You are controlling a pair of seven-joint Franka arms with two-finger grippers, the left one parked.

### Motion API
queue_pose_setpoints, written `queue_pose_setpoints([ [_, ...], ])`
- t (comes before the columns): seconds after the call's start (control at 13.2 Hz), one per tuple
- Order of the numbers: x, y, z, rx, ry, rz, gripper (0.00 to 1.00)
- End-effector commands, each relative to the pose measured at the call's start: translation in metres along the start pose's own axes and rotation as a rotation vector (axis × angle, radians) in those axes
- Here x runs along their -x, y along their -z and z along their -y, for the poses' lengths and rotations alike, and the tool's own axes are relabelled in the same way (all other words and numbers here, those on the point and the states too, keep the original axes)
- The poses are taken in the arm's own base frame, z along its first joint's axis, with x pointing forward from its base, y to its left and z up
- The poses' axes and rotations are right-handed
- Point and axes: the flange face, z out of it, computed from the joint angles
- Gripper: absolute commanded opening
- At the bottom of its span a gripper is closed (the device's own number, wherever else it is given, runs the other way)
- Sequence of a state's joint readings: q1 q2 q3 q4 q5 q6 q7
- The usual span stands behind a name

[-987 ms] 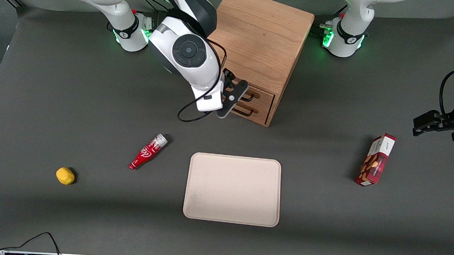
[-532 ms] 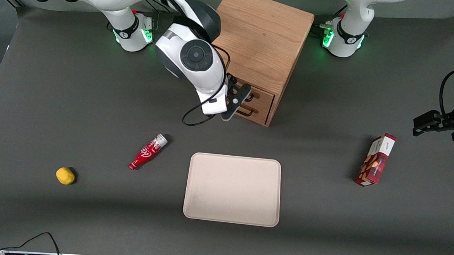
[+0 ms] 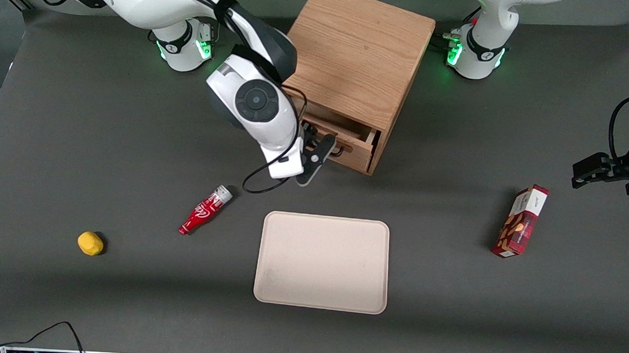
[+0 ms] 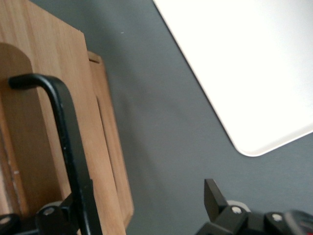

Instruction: Open upper drawer

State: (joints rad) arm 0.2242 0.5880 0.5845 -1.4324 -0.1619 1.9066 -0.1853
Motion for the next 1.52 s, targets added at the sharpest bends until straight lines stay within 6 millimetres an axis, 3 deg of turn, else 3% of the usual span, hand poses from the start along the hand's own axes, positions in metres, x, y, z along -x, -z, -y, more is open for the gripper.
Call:
queue_pose_setpoints([
  [0.0,-0.005,0.010,-0.029,0.023,0.025,-0.029,1.00],
  [0.3,-0.007,0.016,-0.083,0.049,-0.020,-0.066,1.00],
  [0.53,-0.002,0.010,-0.121,0.080,-0.052,-0.112,1.00],
  [0.76,0.007,0.018,-0.160,0.037,-0.064,-0.168,1.00],
  [1.44,0.008,0.043,-0.176,-0.016,-0.073,-0.231,1.00],
])
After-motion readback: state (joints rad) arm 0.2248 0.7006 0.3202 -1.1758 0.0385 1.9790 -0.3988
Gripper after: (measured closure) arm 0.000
